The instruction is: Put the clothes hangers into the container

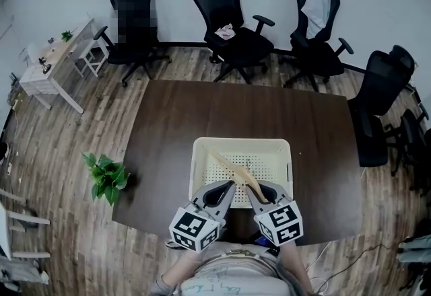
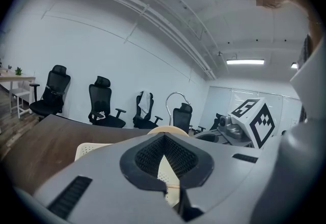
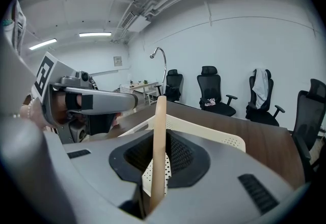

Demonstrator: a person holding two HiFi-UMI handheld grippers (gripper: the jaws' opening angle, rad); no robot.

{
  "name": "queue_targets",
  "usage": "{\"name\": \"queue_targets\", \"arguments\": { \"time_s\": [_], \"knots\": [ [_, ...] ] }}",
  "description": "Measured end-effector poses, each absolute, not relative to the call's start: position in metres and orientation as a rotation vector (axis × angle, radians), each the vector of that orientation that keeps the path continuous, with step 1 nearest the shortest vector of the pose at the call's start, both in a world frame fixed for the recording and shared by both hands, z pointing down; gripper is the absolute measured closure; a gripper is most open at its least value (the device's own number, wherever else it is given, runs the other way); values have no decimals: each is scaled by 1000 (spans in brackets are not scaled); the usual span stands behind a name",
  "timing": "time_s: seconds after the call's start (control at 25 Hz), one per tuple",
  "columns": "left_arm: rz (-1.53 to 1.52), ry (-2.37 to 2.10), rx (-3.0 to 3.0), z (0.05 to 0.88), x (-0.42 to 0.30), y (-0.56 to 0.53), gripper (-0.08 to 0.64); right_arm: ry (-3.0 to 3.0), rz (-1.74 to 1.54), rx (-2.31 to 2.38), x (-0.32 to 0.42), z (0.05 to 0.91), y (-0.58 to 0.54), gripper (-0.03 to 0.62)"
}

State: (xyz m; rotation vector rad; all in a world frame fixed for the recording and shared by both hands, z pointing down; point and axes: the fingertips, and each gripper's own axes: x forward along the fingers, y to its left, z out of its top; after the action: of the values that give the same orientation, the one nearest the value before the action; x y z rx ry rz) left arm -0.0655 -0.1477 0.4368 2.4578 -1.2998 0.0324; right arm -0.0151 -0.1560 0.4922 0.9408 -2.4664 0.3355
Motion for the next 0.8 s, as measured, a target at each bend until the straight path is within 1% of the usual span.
{"name": "queue_targets", "arguments": {
  "time_s": [0.8],
  "knots": [
    [44, -1281, 2420, 452, -76, -157, 549, -2393, 350, 885, -33, 518, -170, 532]
  ]
}}
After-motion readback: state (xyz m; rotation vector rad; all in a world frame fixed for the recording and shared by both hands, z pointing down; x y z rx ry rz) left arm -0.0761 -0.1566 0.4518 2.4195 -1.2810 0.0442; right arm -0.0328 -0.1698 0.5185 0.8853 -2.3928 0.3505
